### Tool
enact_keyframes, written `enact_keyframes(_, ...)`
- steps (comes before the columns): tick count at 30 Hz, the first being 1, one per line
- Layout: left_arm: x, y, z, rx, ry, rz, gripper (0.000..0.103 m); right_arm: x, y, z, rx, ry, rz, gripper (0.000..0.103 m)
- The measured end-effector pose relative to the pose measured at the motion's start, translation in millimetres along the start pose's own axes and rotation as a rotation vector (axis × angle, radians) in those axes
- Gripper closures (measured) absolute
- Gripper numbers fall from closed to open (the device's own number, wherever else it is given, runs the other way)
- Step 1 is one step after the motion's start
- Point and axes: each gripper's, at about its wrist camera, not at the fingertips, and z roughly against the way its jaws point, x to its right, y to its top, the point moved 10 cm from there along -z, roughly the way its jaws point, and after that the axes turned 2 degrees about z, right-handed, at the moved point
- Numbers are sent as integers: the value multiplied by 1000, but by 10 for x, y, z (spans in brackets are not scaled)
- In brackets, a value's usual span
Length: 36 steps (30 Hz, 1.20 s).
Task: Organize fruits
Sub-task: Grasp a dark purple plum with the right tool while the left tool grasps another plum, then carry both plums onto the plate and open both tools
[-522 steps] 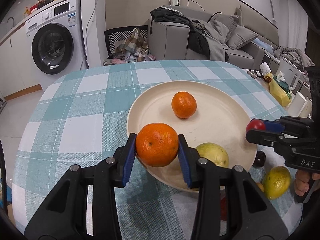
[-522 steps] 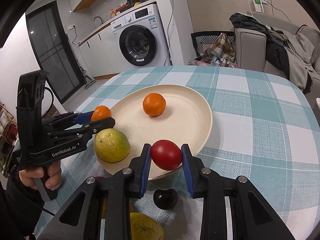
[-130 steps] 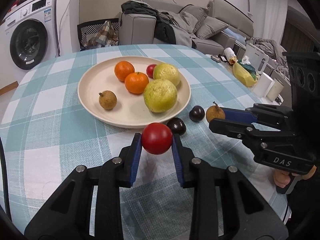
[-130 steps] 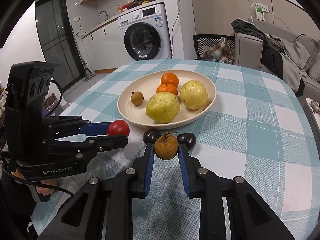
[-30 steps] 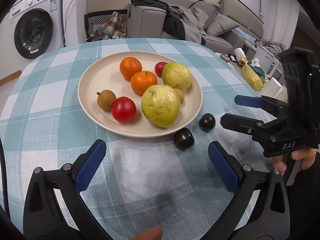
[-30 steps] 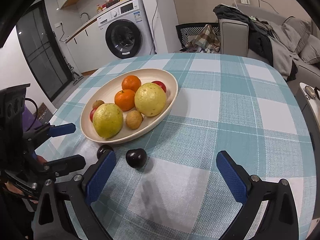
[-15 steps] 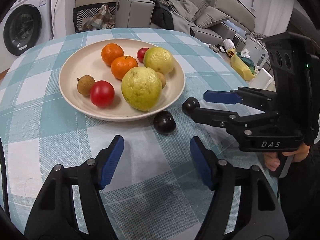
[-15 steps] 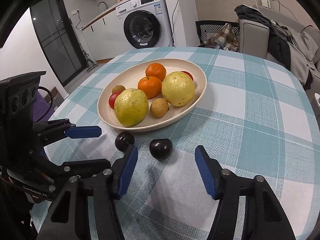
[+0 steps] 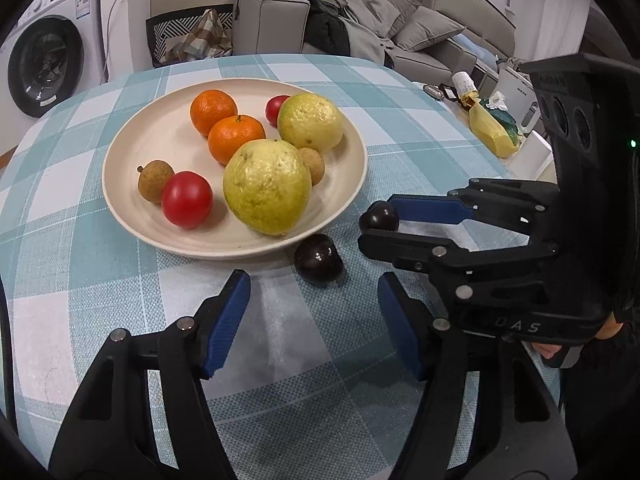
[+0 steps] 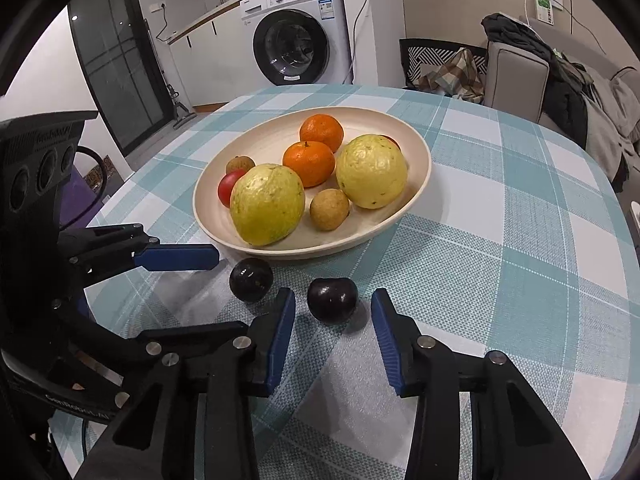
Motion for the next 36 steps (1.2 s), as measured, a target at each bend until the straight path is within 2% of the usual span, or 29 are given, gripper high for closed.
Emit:
enact_keyframes(4, 3, 4, 1, 0, -1, 4, 39, -2, 4, -15, -3, -13, 10, 75)
enact_keyframes(19, 9, 55, -41, 4, 5, 9, 43, 69, 76, 119, 55, -29, -17, 76)
enact_keyframes(22, 27, 70, -66, 8, 28, -4, 45, 112, 97, 154, 69, -35, -33, 76)
enact_keyframes(24, 22, 82, -78, 14, 46, -9, 58, 139, 110, 167, 75, -35, -43, 76)
enact_keyframes(26, 24, 94, -88, 12, 48, -10, 62, 145, 118, 176, 77, -36, -46, 76)
enact_keyframes(27, 31, 88, -93, 11, 42, -14, 75, 146, 124, 182, 80, -38, -46, 76)
enact_keyframes(28, 40, 83, -100, 7, 38, -20, 78, 147, 126, 185, 82, -39, -46, 76)
enact_keyframes(36, 39, 68, -85, 11, 27, -24, 80, 150, 116, 185, 82, -39, -49, 76)
